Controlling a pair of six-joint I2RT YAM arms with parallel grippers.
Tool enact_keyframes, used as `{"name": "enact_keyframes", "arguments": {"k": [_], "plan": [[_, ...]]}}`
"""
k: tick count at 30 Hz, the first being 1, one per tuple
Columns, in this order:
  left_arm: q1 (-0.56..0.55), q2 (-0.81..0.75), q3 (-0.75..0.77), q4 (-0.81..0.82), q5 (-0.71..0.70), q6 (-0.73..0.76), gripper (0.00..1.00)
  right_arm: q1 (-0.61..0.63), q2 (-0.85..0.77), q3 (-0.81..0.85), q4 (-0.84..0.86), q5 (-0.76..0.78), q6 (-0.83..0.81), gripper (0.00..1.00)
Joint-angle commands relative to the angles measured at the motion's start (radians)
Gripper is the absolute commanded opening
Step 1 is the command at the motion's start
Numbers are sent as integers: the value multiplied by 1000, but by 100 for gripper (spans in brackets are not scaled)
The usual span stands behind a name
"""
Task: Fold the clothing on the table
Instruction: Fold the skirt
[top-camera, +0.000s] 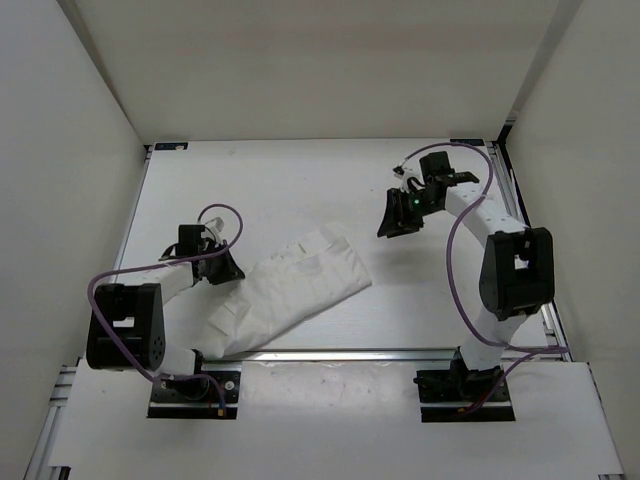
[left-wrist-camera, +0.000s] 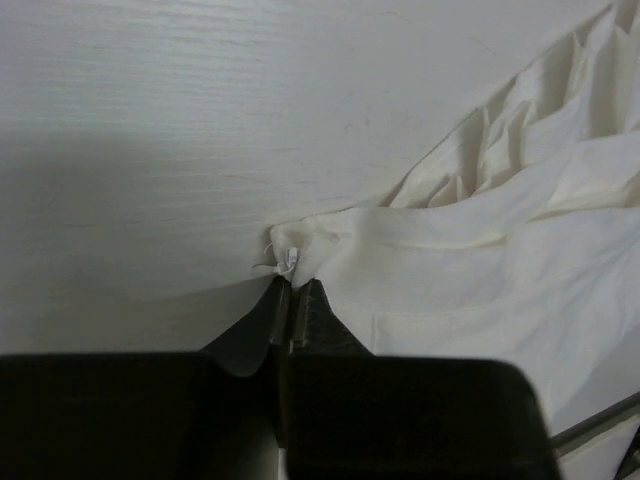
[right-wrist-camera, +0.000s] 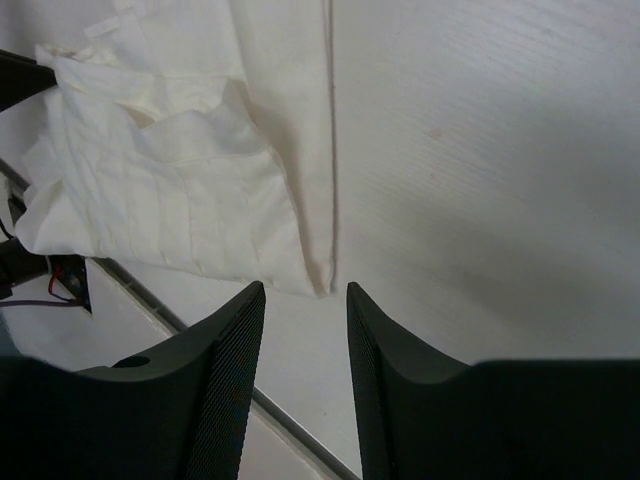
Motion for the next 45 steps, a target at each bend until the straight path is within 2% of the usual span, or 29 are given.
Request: {"name": "enact_keyframes", "arguments": {"k": [1, 12, 21, 27, 29, 34, 45], "plan": [[-27, 15, -23, 8, 4, -8, 0, 28, 63, 83, 2, -92, -30, 44], [6, -67, -25, -50, 6, -12, 0, 94, 204, 192, 22, -144, -114, 46], [4, -63, -32, -81, -2, -3, 0, 134, 323, 272, 28, -146, -148, 46], [4, -52, -22, -84, -2, -1, 0, 162, 370, 321, 23, -200, -137, 45], [39, -44, -23, -90, -5, -3, 0, 171, 382, 317, 33, -220, -140, 46], [47, -48, -20, -101, -16, 9, 0, 178, 393, 297, 63, -270, -127, 45], [52, -41, -17, -102, -21, 9, 0, 183, 374, 245, 85, -283, -159, 45]]}}
